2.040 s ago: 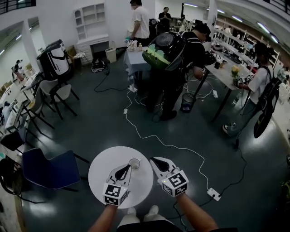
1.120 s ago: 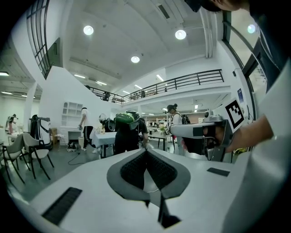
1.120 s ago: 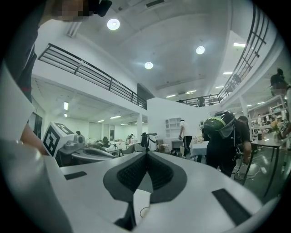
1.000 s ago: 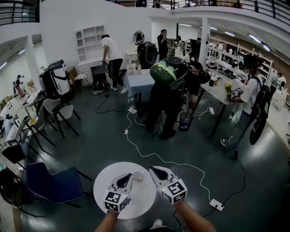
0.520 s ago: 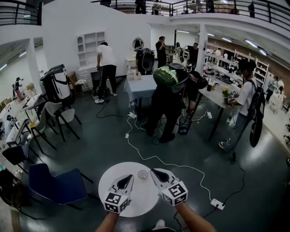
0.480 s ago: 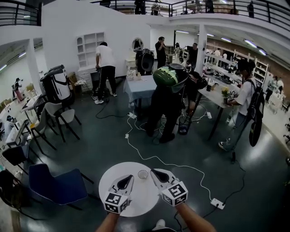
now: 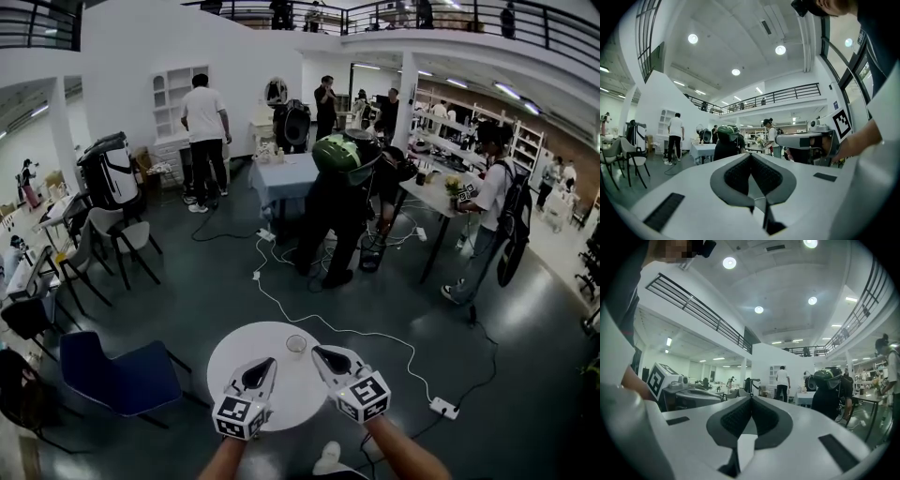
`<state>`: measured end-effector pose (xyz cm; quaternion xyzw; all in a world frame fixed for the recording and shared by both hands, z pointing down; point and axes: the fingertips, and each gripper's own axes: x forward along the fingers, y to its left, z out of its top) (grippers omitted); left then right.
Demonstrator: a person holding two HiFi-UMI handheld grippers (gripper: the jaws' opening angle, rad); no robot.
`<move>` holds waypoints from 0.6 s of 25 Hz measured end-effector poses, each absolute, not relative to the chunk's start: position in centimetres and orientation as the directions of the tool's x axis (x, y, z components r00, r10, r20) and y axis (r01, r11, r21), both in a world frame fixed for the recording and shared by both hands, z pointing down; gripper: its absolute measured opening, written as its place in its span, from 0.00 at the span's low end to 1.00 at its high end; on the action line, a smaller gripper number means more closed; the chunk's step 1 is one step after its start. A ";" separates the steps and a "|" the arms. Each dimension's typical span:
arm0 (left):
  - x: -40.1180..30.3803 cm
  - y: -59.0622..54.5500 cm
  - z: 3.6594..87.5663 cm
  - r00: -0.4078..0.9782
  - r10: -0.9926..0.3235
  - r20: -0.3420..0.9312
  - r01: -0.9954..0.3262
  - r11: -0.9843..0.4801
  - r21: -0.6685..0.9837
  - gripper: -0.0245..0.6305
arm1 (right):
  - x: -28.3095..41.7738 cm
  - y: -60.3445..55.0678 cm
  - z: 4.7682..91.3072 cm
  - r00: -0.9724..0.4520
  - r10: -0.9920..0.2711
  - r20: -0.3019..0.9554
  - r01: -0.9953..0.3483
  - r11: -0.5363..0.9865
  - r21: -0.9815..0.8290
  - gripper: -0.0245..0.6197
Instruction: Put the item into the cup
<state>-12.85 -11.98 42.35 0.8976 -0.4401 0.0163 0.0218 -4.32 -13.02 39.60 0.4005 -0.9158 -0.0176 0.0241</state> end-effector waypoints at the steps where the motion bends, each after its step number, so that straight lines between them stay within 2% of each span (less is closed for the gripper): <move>1: -13.1 -11.1 42.2 0.614 -0.788 0.044 -0.789 -0.613 0.029 0.06 | -4.6 -12.1 39.5 -0.677 -0.735 0.033 -0.733 0.678 0.056 0.06; 15: -16.1 -1.0 42.6 0.639 -0.769 0.028 -0.769 -0.638 0.027 0.06 | -7.7 -1.8 39.8 -0.656 -0.755 0.015 -0.752 0.655 0.070 0.06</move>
